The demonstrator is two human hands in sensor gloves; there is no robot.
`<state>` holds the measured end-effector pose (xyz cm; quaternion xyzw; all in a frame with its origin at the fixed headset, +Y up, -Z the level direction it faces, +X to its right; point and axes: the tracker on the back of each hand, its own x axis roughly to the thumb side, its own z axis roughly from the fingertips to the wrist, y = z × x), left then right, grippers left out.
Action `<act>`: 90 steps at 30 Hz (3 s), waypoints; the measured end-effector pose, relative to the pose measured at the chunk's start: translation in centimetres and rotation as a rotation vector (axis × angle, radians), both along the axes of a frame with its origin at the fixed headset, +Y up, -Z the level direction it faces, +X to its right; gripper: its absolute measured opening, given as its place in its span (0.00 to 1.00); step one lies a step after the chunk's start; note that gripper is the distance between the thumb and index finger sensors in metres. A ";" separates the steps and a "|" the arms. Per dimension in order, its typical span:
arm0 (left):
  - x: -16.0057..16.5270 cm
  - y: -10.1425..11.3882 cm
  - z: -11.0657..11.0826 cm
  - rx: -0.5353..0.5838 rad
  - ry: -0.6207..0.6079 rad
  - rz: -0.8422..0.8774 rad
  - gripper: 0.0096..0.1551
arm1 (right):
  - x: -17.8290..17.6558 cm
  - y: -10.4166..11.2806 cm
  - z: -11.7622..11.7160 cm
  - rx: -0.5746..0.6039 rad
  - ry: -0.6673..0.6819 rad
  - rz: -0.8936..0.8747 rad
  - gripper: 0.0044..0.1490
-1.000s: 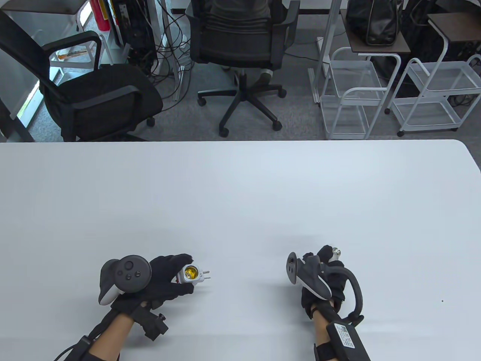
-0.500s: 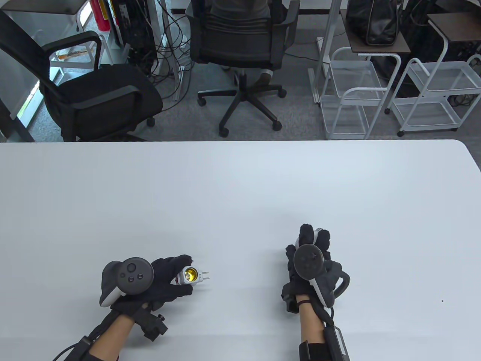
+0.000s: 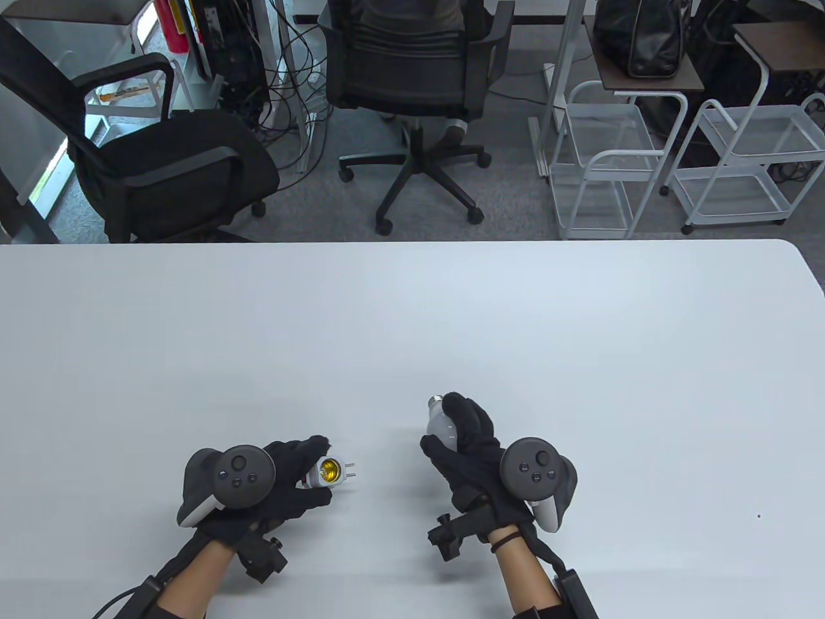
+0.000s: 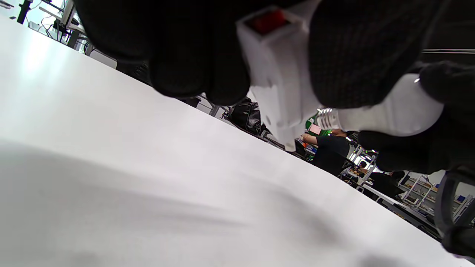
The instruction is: Screw light bulb into light bulb socket (Screw with right hand)
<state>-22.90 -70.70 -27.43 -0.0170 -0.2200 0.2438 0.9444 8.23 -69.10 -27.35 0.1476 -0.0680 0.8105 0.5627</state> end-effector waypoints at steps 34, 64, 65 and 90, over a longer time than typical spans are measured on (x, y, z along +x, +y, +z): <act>1.7 1.5 1.4 0.210 -0.032 -0.206 0.45 | -4.3 -1.1 0.7 -0.152 0.505 -0.098 0.40; 1.7 1.8 1.7 0.260 -0.027 -0.288 0.45 | -4.3 -0.9 0.4 -0.103 0.379 0.048 0.34; 1.8 1.8 1.7 0.257 -0.029 -0.288 0.45 | -4.2 -0.9 0.4 -0.103 0.368 0.041 0.33; 1.9 2.1 1.8 0.292 0.001 -0.321 0.45 | -4.1 -1.7 0.0 -0.109 0.391 -0.043 0.38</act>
